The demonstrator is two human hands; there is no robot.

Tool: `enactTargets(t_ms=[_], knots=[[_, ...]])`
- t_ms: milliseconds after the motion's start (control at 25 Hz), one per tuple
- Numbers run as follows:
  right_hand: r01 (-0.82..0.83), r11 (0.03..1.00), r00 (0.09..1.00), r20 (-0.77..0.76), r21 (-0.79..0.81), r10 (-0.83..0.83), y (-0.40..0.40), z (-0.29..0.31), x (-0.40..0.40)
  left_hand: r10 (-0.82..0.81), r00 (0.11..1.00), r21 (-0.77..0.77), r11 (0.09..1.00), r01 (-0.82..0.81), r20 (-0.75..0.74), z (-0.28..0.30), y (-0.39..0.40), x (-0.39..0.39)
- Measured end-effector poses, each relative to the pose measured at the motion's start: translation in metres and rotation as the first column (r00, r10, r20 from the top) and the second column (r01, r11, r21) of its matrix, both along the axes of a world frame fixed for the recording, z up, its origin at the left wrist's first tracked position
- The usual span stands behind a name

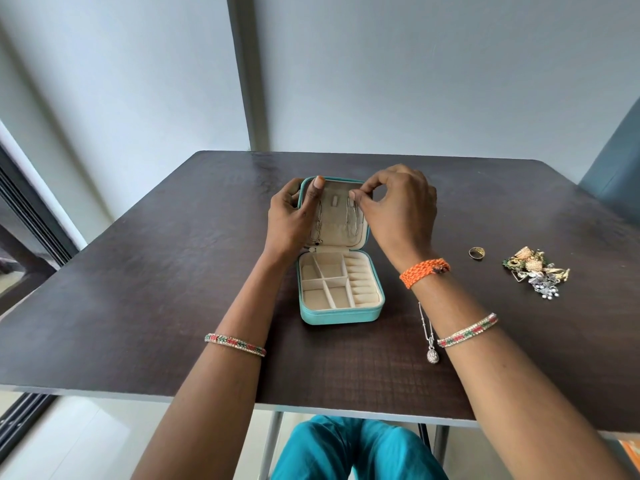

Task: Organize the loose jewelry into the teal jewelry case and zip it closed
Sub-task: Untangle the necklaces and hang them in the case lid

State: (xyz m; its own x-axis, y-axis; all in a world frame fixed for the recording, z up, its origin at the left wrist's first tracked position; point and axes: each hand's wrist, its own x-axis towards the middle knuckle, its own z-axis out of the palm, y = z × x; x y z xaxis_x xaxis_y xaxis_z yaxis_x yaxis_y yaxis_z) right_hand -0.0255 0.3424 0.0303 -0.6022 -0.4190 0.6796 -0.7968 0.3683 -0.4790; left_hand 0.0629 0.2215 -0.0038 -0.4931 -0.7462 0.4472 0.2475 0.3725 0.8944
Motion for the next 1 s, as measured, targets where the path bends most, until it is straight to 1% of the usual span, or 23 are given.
enactTargets(t_ms=[80,160,320,440,520,640,800,880,1000], knots=[[0.011,1.0,1.0,0.024,-0.012,-0.01,0.001,0.0,-0.001,0.007,1.0,-0.004,1.0,-0.007,0.005,0.001,0.001,0.0],[-0.013,1.0,0.999,0.044,-0.024,0.014,0.0,-0.002,-0.002,0.009,1.0,0.009,1.0,-0.009,0.002,0.001,0.002,0.0],[-0.095,0.993,0.994,0.042,-0.066,0.098,-0.002,-0.006,-0.005,0.023,1.0,0.037,0.999,-0.023,0.016,-0.003,-0.002,-0.001],[-0.178,0.983,0.984,0.022,-0.049,0.179,-0.005,-0.008,-0.006,0.049,0.997,0.071,0.996,-0.053,0.054,-0.008,-0.008,-0.003],[-0.193,0.981,0.981,-0.01,0.014,0.193,-0.005,-0.007,-0.005,0.061,0.995,0.104,0.992,-0.068,0.076,-0.01,-0.01,-0.004],[-0.173,0.968,0.983,-0.037,0.182,0.182,-0.001,-0.003,-0.004,0.084,0.993,0.135,0.986,-0.095,0.084,-0.012,-0.011,-0.004],[-0.189,0.904,0.98,0.015,0.384,0.199,0.0,-0.005,-0.002,0.129,0.986,0.176,0.973,-0.146,0.105,-0.016,-0.016,-0.005],[-0.198,0.872,0.979,0.042,0.449,0.201,-0.001,-0.008,-0.001,0.15,0.98,0.176,0.969,-0.172,0.132,-0.018,-0.02,-0.005],[-0.214,0.845,0.976,0.063,0.491,0.21,0.0,-0.008,0.001,0.16,0.976,0.172,0.967,-0.185,0.15,-0.019,-0.021,-0.005]])
